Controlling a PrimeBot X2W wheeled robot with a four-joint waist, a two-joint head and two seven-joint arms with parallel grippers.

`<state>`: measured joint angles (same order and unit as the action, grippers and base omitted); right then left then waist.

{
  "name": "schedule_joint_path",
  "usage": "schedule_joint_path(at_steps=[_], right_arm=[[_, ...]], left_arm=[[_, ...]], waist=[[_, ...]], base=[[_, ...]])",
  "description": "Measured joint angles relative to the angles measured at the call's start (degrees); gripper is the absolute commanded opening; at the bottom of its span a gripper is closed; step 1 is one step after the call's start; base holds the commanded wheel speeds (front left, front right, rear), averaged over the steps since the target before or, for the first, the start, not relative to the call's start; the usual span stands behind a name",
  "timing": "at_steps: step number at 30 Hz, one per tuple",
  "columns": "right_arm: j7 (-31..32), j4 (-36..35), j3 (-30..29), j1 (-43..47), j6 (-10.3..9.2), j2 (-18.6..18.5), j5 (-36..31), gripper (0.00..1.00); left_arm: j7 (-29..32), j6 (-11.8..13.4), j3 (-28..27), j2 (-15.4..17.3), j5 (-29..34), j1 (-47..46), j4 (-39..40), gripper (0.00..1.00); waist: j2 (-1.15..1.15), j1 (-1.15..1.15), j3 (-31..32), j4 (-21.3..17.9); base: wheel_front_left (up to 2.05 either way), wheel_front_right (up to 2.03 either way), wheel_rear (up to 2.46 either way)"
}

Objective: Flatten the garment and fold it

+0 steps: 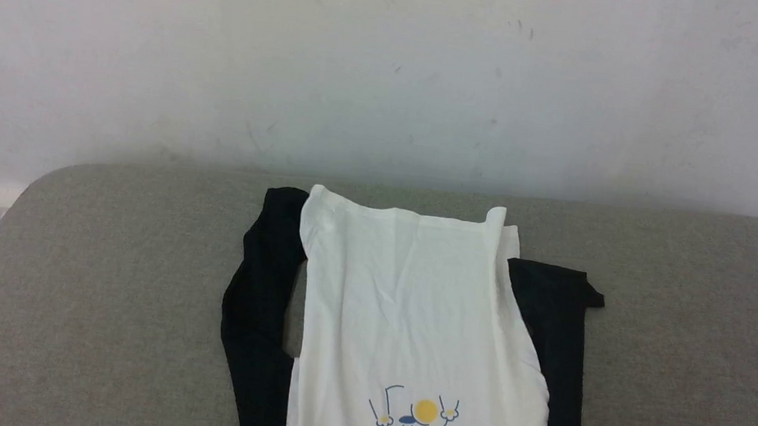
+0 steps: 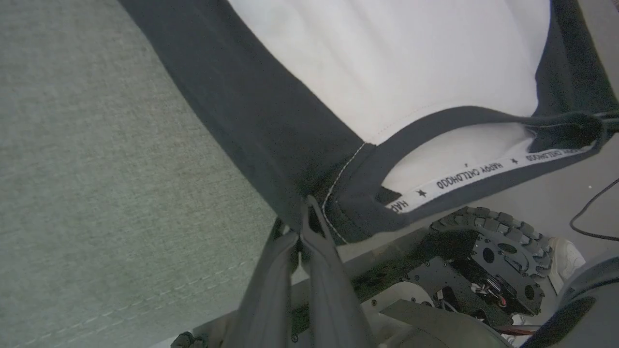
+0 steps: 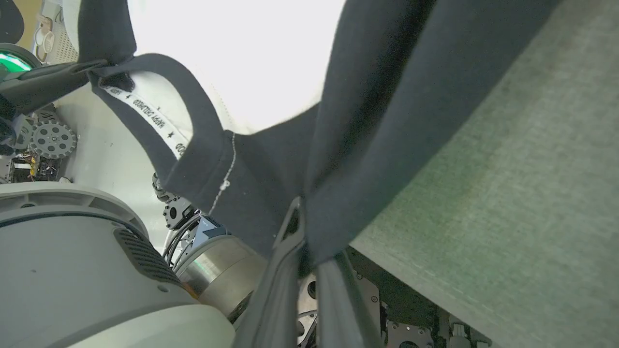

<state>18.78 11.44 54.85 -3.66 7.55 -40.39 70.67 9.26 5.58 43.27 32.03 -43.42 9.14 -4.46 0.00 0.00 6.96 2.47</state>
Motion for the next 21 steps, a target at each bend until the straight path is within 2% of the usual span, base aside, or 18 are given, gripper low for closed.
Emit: schedule_joint_path(at_steps=[7,8,9,10,14,17,21], right_arm=[[2.33,-0.31,-4.91,4.11,0.01,1.63,-3.58,0.00],[1.66,-0.29,-6.28,4.44,0.01,1.90,-4.72,0.41],[1.09,-0.30,-7.92,4.64,0.02,2.22,-5.70,0.41],[0.81,-0.56,-9.51,4.71,0.04,2.42,-6.34,1.00],[0.88,-2.94,-18.11,4.71,-0.01,1.53,-8.04,1.00],[3.60,-5.36,-25.26,4.21,-0.01,-0.45,-9.31,1.00],[5.42,-7.44,-36.21,0.57,-0.01,-0.89,-15.56,1.00]], left_arm=[[2.08,0.02,0.78,0.14,-0.57,0.45,0.10,0.00],[1.69,0.12,0.59,0.11,-0.55,0.44,0.22,0.62],[0.82,0.51,0.27,0.03,-0.48,0.41,0.45,0.62],[-0.16,0.90,-0.29,-0.08,-0.36,0.27,0.73,1.00],[-3.87,1.12,-2.89,-0.11,-0.12,-1.54,2.66,1.00],[-7.08,1.64,-5.54,-0.57,0.04,-4.02,4.92,1.00],[-13.63,2.82,-9.92,-2.03,0.52,-7.31,7.32,1.00]], waist=[[0.00,0.00,-0.35,-0.09],[0.00,0.00,-0.51,-0.08],[0.00,0.00,-0.69,-0.06],[0.00,0.00,-0.90,-0.02],[0.00,0.01,-2.04,0.28],[0.00,0.01,-3.07,0.68],[0.00,0.01,-4.94,1.25]], base=[[0.00,0.00,0.00],[0.00,0.00,0.00],[0.00,0.00,0.00],[0.00,0.00,0.00],[0.00,0.00,0.00],[0.00,0.00,0.00],[0.00,0.00,0.00]])
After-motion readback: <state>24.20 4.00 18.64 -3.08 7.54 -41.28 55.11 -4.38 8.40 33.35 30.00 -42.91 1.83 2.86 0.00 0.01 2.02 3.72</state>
